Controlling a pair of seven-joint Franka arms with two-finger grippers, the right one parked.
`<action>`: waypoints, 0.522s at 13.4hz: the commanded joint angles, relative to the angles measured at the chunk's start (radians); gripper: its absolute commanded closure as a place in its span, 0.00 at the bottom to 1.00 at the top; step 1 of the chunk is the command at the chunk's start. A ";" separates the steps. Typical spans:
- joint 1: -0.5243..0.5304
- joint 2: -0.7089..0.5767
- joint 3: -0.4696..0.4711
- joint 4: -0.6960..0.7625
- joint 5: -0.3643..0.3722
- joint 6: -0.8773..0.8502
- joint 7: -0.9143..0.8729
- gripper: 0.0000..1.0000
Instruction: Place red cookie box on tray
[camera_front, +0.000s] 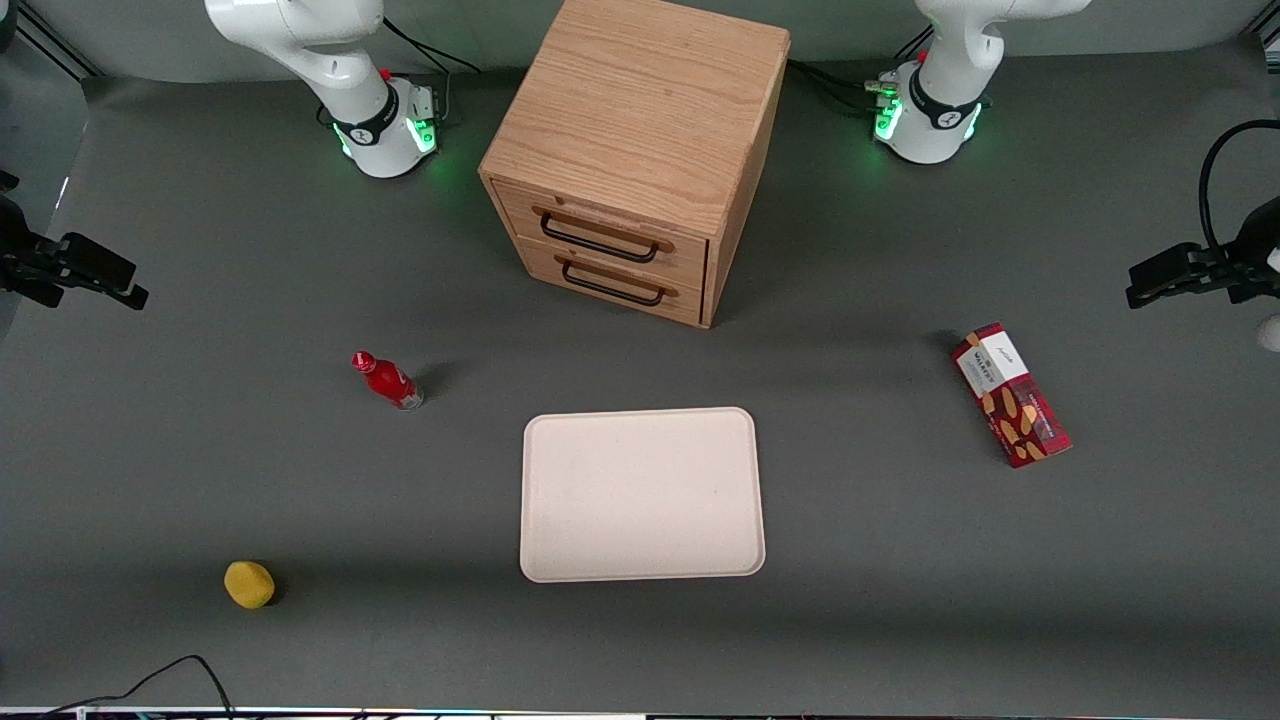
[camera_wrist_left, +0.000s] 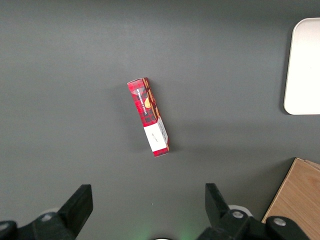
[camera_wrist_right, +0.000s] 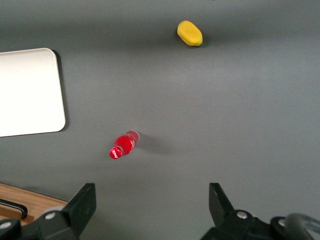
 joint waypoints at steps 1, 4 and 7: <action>-0.003 -0.002 -0.001 0.023 0.001 -0.032 0.001 0.00; -0.007 -0.001 -0.003 0.023 0.007 -0.032 -0.003 0.00; 0.000 -0.004 -0.006 0.023 0.002 -0.032 -0.011 0.00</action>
